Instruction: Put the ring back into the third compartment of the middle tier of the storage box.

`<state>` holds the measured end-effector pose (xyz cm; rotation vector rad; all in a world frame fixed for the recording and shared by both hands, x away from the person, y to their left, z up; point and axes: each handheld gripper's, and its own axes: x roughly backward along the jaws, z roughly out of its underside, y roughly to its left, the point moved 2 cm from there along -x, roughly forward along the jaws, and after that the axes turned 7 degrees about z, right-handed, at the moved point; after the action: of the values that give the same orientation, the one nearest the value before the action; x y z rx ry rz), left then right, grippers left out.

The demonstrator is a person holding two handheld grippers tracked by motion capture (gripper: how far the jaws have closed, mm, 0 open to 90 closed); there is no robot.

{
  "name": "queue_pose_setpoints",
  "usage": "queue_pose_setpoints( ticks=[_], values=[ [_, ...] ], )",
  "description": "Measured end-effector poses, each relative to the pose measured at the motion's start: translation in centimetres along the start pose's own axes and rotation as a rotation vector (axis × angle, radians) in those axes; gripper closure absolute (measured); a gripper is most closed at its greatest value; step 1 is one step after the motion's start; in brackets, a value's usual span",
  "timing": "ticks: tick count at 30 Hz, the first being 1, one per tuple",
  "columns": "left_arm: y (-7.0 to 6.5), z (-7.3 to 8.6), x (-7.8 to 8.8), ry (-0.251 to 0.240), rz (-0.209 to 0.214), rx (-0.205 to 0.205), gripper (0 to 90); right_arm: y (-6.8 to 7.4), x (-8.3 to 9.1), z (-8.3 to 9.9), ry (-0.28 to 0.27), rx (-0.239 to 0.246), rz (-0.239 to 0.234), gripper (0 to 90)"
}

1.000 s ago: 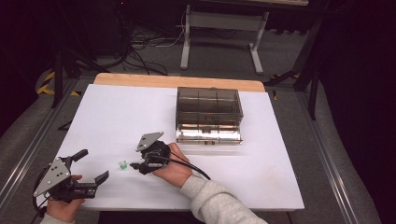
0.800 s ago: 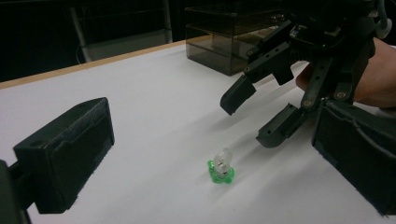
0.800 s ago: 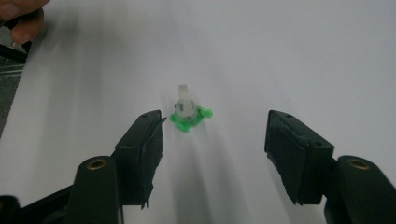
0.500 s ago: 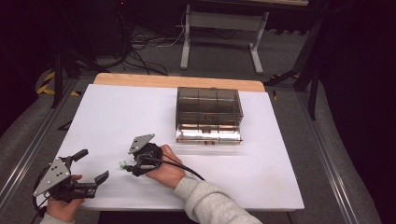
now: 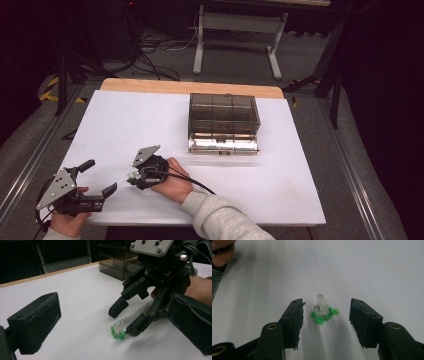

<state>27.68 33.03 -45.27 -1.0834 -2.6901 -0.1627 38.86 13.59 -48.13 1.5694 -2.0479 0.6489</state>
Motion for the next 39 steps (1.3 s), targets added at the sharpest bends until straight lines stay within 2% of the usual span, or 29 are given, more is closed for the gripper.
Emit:
queue_pose_setpoints(
  ticks=[7, 9, 10, 11, 12, 26, 30, 38, 39],
  values=[
    [0.0, 0.0, 0.0, -0.003, 0.0, -0.001, 0.1, 0.2, -0.5, -0.2, -0.002, 0.003, -0.002, 57.4],
    [0.0, 0.0, 0.0, -0.001, 0.001, -0.002, 0.1, 0.4, -0.6, -0.3, -0.008, 0.005, -0.005, 65.4],
    [0.0, 0.0, 0.0, -0.001, 0.001, -0.002, 0.1, 0.4, -0.6, -0.3, -0.008, 0.005, -0.005, 65.4],
    [0.0, 0.0, 0.0, -0.004, 0.0, -0.002, 0.1, 0.5, -0.6, -0.3, -0.006, 0.016, 0.003, 72.4],
    [0.1, 0.0, 0.0, -0.003, 0.001, -0.004, 0.1, 0.5, -0.6, -0.4, -0.005, 0.022, 0.005, 75.0],
    [0.0, 0.0, -0.1, -0.008, 0.004, 0.003, 0.2, 0.3, 0.5, -0.7, -0.014, 0.032, 0.024, 75.4],
    [0.1, -0.1, -0.2, -0.007, 0.004, -0.007, 0.1, 0.2, 1.3, -0.8, -0.021, 0.045, 0.032, 75.4],
    [0.1, -0.2, -0.7, -0.008, 0.017, -0.002, 0.1, -0.5, 3.6, -0.6, -0.043, 0.038, 0.058, 75.4],
    [0.2, -0.3, -0.8, -0.008, 0.021, -0.007, 0.1, -0.7, 4.4, -0.5, -0.045, 0.038, 0.068, 75.4]
  ],
)
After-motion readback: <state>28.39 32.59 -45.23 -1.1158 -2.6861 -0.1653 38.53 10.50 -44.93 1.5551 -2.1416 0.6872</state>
